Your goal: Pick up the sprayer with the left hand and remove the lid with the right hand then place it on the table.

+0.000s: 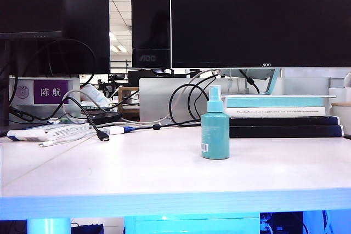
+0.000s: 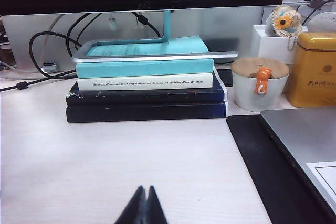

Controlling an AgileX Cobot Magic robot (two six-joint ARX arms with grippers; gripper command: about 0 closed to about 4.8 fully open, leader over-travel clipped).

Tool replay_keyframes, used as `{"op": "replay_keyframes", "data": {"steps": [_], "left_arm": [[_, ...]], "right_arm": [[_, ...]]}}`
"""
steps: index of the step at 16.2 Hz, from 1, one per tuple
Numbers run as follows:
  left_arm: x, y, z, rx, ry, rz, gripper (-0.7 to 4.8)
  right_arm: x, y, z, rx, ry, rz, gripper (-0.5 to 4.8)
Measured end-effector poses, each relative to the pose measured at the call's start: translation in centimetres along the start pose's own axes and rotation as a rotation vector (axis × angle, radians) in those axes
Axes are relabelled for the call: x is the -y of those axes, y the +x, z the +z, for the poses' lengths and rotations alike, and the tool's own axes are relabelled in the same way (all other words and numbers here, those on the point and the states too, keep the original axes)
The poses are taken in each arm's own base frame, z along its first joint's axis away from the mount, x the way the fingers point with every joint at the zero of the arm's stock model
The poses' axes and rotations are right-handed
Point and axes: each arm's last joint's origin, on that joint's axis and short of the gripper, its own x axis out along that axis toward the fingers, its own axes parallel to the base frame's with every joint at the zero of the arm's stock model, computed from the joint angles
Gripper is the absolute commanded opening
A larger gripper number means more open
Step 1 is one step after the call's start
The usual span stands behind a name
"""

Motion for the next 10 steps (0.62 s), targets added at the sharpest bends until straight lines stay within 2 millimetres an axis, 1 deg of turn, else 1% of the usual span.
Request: {"op": "replay_keyframes", "data": {"steps": [2,4,6,8,9,10], "left_arm": [[0.0,0.0,0.0,0.0,0.0,-0.001,-0.01],[0.3,0.0,0.0,0.003,0.0,-0.087,-0.01],[0.3,0.0,0.1,0.013,-0.014,-0.105,-0.01],[0.6,-0.1,0.9,0.097,-0.023,-0.2,-0.01],[0.6,-0.5,2.8,0.216,-0.016,-0.231,-0.01],[0.4,-1.2,5.2,0.312,-0.01,-0.192,-0.01]], "right_arm": [[0.0,0.0,0.0,0.0,0.0,0.0,-0.02],[0.0,0.0,-0.1,-0.01,0.0,0.0,-0.02],[0.0,0.0,-0.4,-0.044,0.034,-0.002,-0.02],[0.0,0.0,-0.4,-0.043,0.044,-0.001,-0.02],[0.0,0.0,-0.4,-0.043,0.045,0.004,-0.02],[-0.1,-0.1,0.1,-0.039,0.046,0.039,-0.02]]}}
